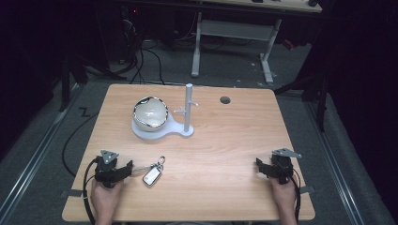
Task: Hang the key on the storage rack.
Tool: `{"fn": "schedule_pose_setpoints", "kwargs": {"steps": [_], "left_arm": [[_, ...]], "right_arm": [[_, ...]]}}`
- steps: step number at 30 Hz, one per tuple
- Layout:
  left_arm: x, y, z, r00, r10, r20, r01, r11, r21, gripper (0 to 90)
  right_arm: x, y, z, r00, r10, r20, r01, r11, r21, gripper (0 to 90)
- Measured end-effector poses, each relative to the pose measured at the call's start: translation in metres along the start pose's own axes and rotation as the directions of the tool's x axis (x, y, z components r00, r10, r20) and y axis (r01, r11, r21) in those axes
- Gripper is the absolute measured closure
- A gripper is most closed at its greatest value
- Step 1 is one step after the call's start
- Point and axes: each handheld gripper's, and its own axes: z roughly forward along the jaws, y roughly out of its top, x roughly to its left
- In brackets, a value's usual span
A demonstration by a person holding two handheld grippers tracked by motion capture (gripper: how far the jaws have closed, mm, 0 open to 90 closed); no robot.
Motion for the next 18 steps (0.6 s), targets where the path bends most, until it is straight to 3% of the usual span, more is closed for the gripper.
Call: {"fn": "schedule_pose_setpoints", "kwargs": {"steps": [18], "left_arm": [[-0.0026,-0.0014,-0.0016,0.9999,0.006,0.01,-0.006,1.0,0.003,28.4]], "right_arm": [[0.0,0.0001,0.0,1.0,0.001,-0.001,-0.001,1.0,0.001,27.1]]}}
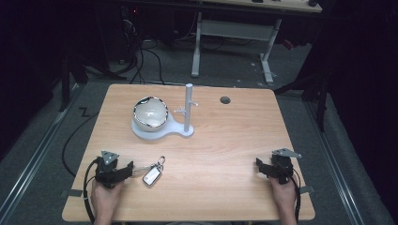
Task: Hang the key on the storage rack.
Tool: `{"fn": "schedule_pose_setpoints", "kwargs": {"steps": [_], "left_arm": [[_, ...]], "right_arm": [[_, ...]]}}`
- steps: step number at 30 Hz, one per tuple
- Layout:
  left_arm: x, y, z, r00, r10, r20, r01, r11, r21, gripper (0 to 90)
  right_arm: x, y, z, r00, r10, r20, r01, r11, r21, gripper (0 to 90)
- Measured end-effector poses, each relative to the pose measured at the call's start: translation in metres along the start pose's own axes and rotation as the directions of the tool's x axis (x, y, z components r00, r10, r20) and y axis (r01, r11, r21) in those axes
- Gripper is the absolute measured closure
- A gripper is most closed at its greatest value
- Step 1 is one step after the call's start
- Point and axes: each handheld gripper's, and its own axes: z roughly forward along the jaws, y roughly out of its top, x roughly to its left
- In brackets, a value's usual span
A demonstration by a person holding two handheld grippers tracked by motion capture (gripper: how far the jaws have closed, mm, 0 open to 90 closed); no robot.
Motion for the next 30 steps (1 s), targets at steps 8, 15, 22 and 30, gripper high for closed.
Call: {"fn": "schedule_pose_setpoints", "kwargs": {"steps": [8,15,22,30], "left_arm": [[-0.003,0.003,-0.001,0.9999,0.01,0.008,-0.01,0.9994,0.032,26.0],[-0.007,0.006,-0.005,0.999,0.044,0.013,-0.044,0.999,0.01,29.3],[-0.008,0.008,-0.017,0.9981,0.031,0.054,-0.03,0.9992,-0.026,31.8],[-0.007,0.004,-0.029,0.9965,0.004,0.083,0.001,0.9979,-0.064,34.7]], "right_arm": [[0.0,0.0,0.0,1.0,0.0,0.001,0.0,1.0,0.0,27.1],[0.0,0.0,0.0,1.0,0.0,0.0,0.0,1.0,-0.001,27.1],[0.0,0.0,0.0,1.0,0.0,0.001,0.0,1.0,0.0,27.1],[0.0,0.0,0.0,1.0,0.001,0.0,-0.001,1.0,-0.001,27.1]]}}
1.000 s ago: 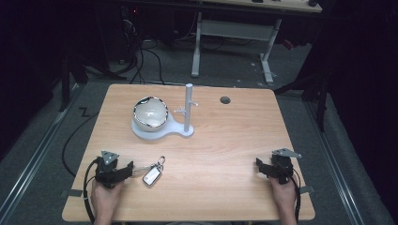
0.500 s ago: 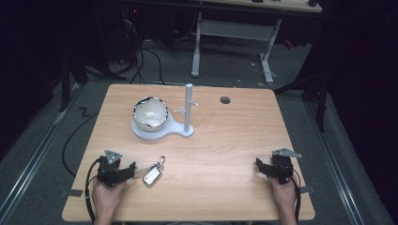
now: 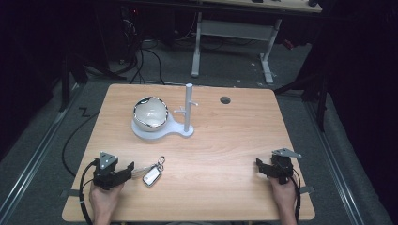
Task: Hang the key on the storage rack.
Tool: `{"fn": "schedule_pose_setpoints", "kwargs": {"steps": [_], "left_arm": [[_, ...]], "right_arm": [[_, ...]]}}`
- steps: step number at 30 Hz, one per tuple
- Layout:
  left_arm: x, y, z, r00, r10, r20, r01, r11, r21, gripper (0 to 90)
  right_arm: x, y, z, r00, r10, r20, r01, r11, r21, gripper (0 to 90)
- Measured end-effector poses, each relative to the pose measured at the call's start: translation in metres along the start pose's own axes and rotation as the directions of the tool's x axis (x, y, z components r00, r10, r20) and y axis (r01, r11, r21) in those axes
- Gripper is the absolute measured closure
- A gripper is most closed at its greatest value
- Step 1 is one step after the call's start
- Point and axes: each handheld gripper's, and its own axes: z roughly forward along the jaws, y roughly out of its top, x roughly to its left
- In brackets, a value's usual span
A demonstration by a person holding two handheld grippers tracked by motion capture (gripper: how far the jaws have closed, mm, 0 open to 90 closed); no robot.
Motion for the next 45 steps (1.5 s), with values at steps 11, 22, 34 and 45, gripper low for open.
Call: {"fn": "schedule_pose_setpoints", "kwargs": {"steps": [11,22,34,45], "left_arm": [[-0.013,-0.005,-0.013,0.9979,0.018,0.062,-0.016,0.9996,-0.024,36.8],[-0.041,-0.009,-0.02,0.9869,0.089,0.135,-0.087,0.996,-0.017,36.4],[-0.061,-0.014,-0.006,0.9729,0.155,0.172,-0.162,0.9865,0.025,33.6],[-0.068,-0.014,0.012,0.9678,0.175,0.181,-0.19,0.9797,0.064,31.8]], "right_arm": [[0.0,0.0,0.0,1.0,0.0,0.0,0.0,1.0,0.0,27.1],[0.0,0.0,0.0,1.0,0.0,0.0,0.0,1.0,0.0,27.1],[0.0,0.0,0.0,1.0,0.0,0.0,0.0,1.0,0.0,27.1],[0.0,0.0,0.0,1.0,0.0,0.0,0.0,1.0,0.0,27.1]]}}
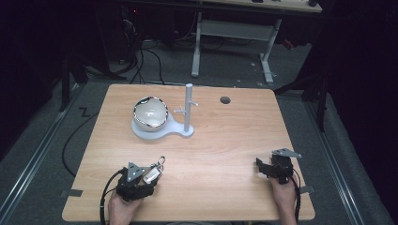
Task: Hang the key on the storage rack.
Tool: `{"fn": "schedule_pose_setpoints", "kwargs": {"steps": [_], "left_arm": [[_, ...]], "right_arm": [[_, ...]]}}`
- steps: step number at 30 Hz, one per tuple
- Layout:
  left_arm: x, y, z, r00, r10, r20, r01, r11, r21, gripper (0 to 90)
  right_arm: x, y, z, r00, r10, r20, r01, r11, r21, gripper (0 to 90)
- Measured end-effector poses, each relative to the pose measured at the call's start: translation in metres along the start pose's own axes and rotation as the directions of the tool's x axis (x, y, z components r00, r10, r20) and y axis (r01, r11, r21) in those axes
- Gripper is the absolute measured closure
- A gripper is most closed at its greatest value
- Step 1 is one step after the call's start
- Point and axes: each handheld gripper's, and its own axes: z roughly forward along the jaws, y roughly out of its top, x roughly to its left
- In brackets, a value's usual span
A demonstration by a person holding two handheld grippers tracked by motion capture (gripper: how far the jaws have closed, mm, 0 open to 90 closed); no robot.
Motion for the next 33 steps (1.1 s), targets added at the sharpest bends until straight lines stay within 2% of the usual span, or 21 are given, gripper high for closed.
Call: {"fn": "schedule_pose_setpoints", "kwargs": {"steps": [7,15,24,33], "left_arm": [[-0.004,0.002,0.008,0.9995,0.029,-0.011,-0.028,0.9994,0.019,33.6],[-0.005,0.008,0.015,0.9993,0.034,-0.011,-0.034,0.9993,0.015,48.2],[-0.005,0.013,0.019,0.9993,0.036,-0.01,-0.036,0.9991,0.022,50.6],[-0.006,0.017,0.017,0.9995,0.028,0.011,-0.028,0.9995,-0.014,51.6]], "right_arm": [[0.0,0.0,0.0,1.0,0.0,0.0,0.0,1.0,0.0,27.1],[0.0,0.0,0.0,1.0,0.0,0.0,0.0,1.0,0.0,27.1],[0.0,0.0,0.0,1.0,0.0,0.0,0.0,1.0,0.0,27.1],[0.0,0.0,0.0,1.0,0.0,0.0,0.0,1.0,0.0,27.1]]}}
